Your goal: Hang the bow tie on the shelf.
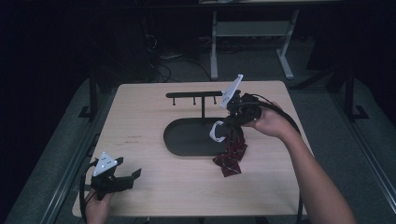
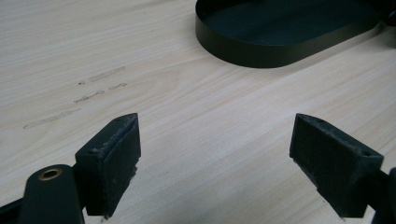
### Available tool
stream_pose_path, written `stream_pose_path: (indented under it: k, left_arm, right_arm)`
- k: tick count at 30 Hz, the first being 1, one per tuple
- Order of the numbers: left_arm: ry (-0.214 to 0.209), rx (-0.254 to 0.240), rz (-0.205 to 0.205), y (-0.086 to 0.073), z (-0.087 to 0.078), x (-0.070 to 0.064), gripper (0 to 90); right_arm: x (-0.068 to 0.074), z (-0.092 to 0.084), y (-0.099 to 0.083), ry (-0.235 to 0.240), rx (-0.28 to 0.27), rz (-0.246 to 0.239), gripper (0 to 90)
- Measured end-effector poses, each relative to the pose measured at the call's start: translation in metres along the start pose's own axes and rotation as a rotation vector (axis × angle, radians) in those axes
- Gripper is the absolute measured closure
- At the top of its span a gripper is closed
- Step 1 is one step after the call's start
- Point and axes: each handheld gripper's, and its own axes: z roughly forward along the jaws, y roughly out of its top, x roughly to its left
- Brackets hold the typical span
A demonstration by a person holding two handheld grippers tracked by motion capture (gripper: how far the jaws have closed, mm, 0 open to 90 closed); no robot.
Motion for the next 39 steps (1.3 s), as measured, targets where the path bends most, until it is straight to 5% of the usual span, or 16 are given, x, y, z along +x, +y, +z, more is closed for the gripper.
stream_pose_path:
  k: [39]
  left_arm:
    - [-0.004, -0.004, 0.001, 0.000, -0.002, 0.002, 16.1]
  right_arm:
    - [-0.032, 0.000, 0.029, 0.013, 0.030, 0.013, 83.9]
